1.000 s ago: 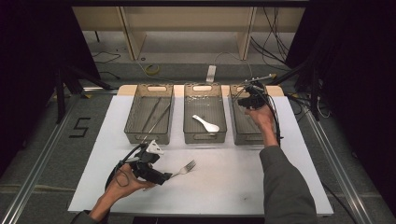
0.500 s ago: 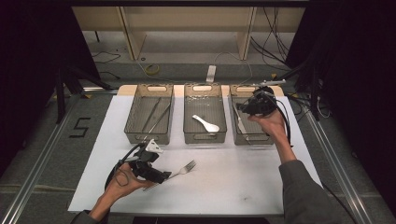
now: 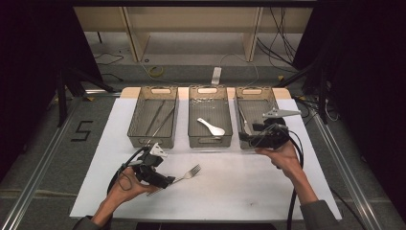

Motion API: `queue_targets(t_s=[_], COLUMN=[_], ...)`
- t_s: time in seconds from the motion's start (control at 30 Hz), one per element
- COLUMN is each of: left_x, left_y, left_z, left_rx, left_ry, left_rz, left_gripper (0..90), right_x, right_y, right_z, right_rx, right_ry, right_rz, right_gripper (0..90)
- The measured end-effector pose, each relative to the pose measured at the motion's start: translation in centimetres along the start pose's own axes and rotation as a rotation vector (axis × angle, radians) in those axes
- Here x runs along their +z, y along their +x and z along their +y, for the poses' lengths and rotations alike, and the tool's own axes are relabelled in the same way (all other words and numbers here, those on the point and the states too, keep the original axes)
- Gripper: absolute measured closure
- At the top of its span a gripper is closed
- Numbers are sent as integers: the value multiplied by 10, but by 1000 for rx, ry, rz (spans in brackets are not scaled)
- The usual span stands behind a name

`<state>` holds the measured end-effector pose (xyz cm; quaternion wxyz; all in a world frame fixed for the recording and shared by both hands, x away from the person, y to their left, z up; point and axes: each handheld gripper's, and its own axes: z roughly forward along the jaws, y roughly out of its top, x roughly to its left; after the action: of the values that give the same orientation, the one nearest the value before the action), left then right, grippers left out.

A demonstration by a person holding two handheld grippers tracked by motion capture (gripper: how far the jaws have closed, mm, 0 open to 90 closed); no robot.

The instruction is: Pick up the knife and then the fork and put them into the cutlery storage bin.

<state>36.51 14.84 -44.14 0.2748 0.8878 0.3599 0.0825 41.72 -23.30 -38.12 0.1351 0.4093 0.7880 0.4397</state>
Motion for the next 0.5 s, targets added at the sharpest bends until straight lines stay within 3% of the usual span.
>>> queue_targets(t_s=[0.4,0.5], left_x=[5,6], left_y=[-1,-2], left_z=[1,0], left_rx=[40,53], left_ry=[88,114], left_rz=[12,12], left_gripper=[254,277], right_x=[-4,-4], right_y=[14,21], right_z=[-45,-52], right_rx=[12,-7], right_ry=[4,4], right_rz=[28,31], right_gripper=[281,275])
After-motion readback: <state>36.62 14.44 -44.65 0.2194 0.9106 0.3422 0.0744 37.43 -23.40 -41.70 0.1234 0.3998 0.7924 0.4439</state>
